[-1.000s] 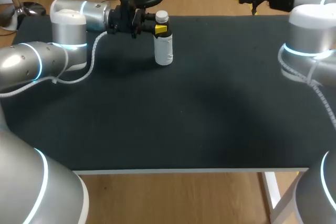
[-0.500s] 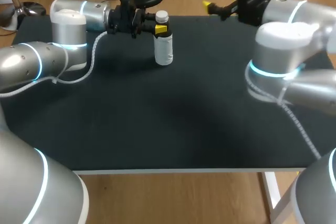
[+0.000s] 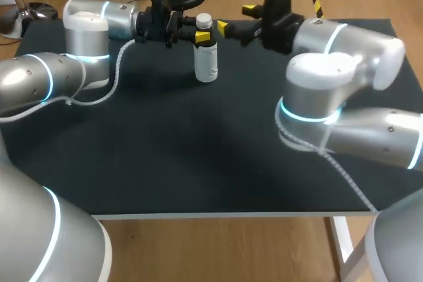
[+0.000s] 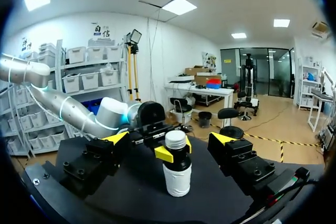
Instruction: Unscrew the bottle cap
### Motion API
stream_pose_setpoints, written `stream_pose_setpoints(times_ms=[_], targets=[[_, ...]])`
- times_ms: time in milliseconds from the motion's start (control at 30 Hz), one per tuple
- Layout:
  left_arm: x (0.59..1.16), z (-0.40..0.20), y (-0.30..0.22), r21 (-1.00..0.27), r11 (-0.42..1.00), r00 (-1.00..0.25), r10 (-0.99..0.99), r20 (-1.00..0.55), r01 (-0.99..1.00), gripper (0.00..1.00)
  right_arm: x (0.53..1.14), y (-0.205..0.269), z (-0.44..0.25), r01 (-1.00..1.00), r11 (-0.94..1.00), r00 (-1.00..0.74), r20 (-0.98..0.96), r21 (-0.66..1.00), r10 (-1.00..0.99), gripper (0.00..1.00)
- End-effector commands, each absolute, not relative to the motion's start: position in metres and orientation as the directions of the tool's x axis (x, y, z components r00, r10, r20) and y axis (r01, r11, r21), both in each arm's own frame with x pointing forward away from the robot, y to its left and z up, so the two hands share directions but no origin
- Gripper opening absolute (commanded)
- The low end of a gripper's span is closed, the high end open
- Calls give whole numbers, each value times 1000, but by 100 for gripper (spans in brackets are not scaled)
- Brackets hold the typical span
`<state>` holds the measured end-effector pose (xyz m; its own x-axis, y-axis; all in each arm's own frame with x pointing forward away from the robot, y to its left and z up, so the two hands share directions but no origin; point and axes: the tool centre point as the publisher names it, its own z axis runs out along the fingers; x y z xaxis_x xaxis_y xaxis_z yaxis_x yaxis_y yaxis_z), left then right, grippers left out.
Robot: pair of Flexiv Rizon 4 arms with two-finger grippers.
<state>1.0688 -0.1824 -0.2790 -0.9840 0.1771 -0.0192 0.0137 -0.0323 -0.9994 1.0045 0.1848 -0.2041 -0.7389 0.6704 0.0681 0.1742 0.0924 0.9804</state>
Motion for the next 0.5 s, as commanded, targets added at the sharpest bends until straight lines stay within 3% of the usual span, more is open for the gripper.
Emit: stream_pose_setpoints(times_ms=[33,500], targets=[[1068,-279,-183,-999,-33,-984,175,-22,16,0,1012,204,-212,176,104,-681,45,979,731,100],[1068,-279,-183,-999,-33,-984,175,-22,16,0,1029,231,-224,206,121,-694,58,971,717,100]])
